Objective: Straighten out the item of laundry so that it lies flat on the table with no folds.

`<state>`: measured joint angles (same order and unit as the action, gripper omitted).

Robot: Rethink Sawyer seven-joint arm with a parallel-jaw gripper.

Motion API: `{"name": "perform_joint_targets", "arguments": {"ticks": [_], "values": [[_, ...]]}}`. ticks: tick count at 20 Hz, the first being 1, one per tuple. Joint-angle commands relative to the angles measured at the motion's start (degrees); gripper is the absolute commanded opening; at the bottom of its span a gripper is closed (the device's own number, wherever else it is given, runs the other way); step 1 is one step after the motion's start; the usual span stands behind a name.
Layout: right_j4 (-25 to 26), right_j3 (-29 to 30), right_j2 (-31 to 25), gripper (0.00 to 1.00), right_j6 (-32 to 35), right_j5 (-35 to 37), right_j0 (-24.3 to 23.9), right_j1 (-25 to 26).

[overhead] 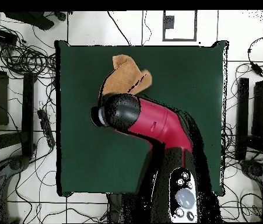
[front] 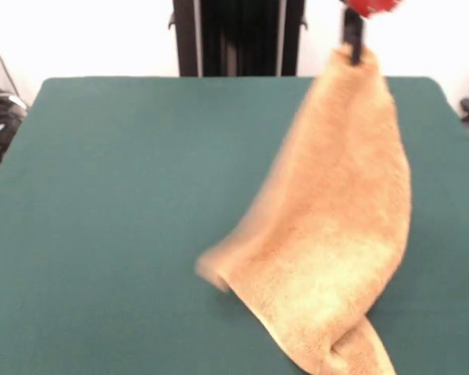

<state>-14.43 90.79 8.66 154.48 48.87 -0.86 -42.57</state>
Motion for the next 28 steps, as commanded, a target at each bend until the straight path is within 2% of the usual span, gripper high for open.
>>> {"name": "perform_joint_targets", "arguments": {"ticks": [1,3,7,10,13,17,19,21,24,28], "values": [[6.8,3.5,8.8,0.0,7.5,8.5,-0.3,-2.6],[9.7,3.5,9.7,0.0,3.9,7.0,-1.7,-2.9],[14.8,0.2,10.3,0.0,-2.1,7.6,-5.0,-2.8],[16.6,-0.8,8.7,0.0,-6.3,7.5,-8.7,-3.1],[20.5,-1.9,8.1,0.0,-8.3,3.3,-11.5,-1.9],[23.5,-3.4,-1.5,0.0,-18.6,-8.2,-21.1,4.5],[21.3,-2.7,-10.8,0.0,-27.6,-9.7,-28.5,7.7],[19.9,-1.5,-22.8,0.0,-37.5,-15.3,-37.7,12.7],[24.6,-5.5,-26.8,0.0,-37.0,-19.0,-40.3,18.4],[28.8,-10.0,-23.5,0.0,-30.8,-16.8,-37.6,20.3]]}}
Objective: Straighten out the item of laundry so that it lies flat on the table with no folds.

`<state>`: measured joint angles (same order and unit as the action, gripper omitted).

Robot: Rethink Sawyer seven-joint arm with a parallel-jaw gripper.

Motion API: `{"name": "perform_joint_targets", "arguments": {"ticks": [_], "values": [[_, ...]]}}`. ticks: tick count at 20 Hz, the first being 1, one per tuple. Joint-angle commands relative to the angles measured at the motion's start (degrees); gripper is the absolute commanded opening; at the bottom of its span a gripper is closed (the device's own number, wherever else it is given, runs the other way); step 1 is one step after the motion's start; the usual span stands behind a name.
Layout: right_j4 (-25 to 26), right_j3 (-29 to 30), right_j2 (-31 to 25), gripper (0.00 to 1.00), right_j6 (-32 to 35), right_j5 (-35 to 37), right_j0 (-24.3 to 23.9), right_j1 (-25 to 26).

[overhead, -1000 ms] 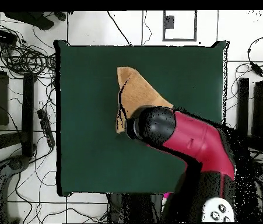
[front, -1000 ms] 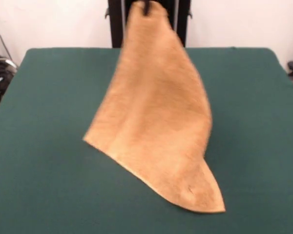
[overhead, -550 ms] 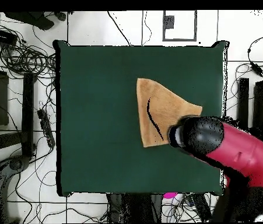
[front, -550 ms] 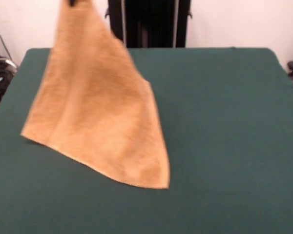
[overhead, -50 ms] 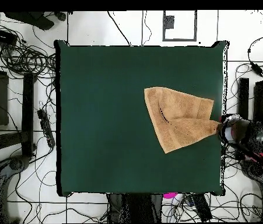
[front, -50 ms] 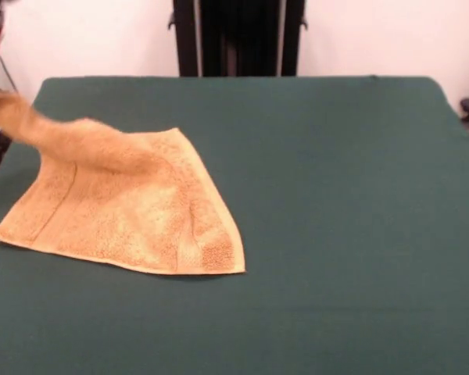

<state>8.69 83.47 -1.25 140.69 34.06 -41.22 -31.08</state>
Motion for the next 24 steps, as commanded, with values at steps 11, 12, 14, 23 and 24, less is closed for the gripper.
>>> {"name": "perform_joint_targets", "arguments": {"ticks": [11,12,14,23,24], "values": [[6.7,-5.9,-5.5,1.0,-4.7,2.2,9.3,7.4],[6.7,-6.2,-5.0,1.0,-4.4,2.8,9.7,7.1],[6.5,-6.5,-4.3,1.0,-4.5,3.9,10.2,6.3],[6.2,-6.7,-1.8,1.0,-3.1,6.3,13.3,5.5],[6.0,-6.6,-1.8,1.0,-3.0,6.4,13.4,5.5]]}}
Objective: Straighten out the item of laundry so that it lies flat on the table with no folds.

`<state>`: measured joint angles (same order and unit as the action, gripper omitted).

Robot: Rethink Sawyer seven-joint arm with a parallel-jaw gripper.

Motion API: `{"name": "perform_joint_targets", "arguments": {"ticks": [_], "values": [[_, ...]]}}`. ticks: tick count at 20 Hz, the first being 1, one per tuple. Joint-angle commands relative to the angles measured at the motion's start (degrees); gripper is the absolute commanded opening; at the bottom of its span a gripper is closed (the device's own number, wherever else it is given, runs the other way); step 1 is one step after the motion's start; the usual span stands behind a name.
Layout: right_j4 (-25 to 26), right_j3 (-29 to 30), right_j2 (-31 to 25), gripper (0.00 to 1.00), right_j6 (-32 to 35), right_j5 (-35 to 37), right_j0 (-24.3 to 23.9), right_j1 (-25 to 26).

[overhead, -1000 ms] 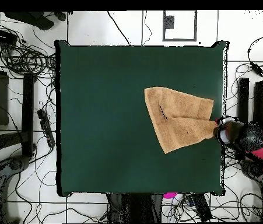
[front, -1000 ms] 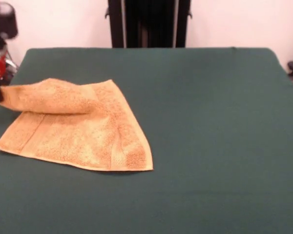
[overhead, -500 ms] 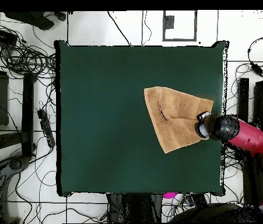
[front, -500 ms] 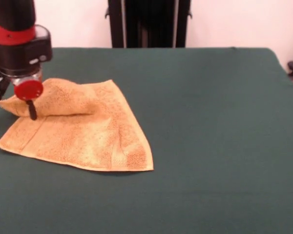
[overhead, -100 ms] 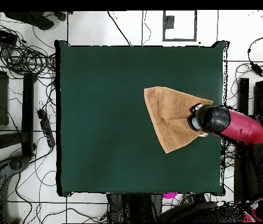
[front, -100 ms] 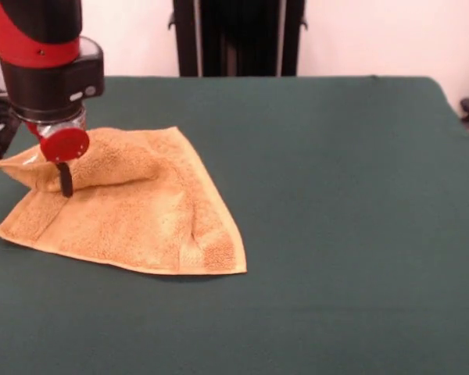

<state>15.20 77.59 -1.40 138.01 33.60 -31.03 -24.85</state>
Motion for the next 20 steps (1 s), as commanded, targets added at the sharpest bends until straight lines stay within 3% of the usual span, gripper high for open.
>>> {"name": "perform_joint_targets", "arguments": {"ticks": [1,10,11,16,20], "values": [[-0.7,-0.6,-1.7,1.0,-0.1,7.0,3.3,-0.7],[-1.8,-0.4,-1.7,1.0,-1.5,13.9,3.4,-2.1],[-1.8,-0.4,-2.2,0.0,-2.7,15.4,3.0,-2.1],[-4.6,-0.2,-4.2,0.0,-3.9,22.9,1.2,-1.4],[-5.1,1.6,-4.8,0.0,-4.3,23.1,0.3,-2.1]]}}
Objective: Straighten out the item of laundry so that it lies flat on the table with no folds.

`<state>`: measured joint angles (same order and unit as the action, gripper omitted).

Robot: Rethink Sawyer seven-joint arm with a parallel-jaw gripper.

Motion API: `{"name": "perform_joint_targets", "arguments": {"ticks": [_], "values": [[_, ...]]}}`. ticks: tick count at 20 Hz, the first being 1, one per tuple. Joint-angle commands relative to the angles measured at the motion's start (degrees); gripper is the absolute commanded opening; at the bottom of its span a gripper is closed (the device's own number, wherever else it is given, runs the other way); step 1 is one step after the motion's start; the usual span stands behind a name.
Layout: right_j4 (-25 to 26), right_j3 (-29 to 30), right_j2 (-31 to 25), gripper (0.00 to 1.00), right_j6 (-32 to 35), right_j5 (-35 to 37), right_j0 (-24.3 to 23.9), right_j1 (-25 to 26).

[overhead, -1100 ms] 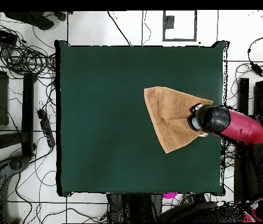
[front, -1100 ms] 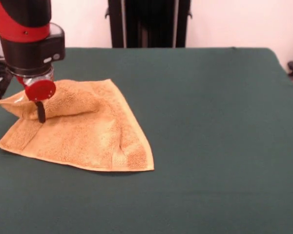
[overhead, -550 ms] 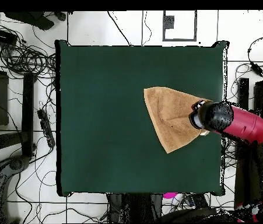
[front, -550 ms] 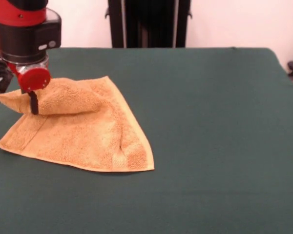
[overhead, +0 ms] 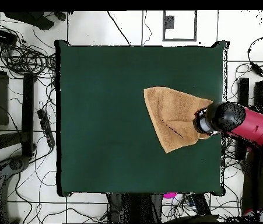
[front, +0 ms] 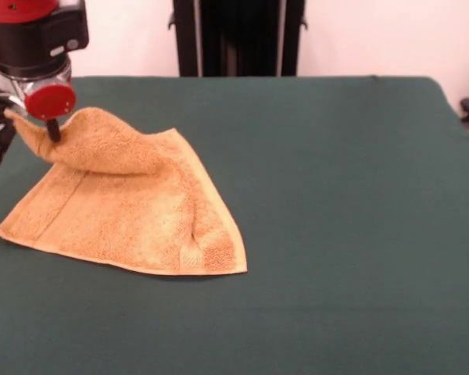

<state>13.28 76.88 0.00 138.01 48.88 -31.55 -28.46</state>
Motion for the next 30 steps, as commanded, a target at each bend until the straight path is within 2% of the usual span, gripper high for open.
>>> {"name": "perform_joint_targets", "arguments": {"ticks": [1,3,5,10,13,17,20,21,22,30], "values": [[-3.8,2.5,-5.6,0.0,-2.4,8.6,1.2,1.3],[-4.2,4.0,-3.0,0.0,2.3,9.9,3.0,-1.1],[-1.7,1.3,-0.6,0.0,3.0,10.6,4.8,-2.2],[-0.6,-8.0,1.5,0.0,1.1,30.6,6.9,-4.8],[-0.4,-13.3,1.1,0.0,-0.1,41.1,7.3,-4.6],[0.3,-15.3,0.9,0.0,-0.4,40.9,7.4,-4.2],[0.7,-13.3,0.6,0.0,-0.5,35.7,7.2,-4.6],[-0.7,-11.7,-0.1,0.0,-0.2,34.5,6.8,-5.0],[-1.3,-10.6,-0.5,1.0,-0.7,33.3,6.4,-5.3],[-2.4,-4.9,-0.9,1.0,0.4,23.9,6.2,-7.0]]}}
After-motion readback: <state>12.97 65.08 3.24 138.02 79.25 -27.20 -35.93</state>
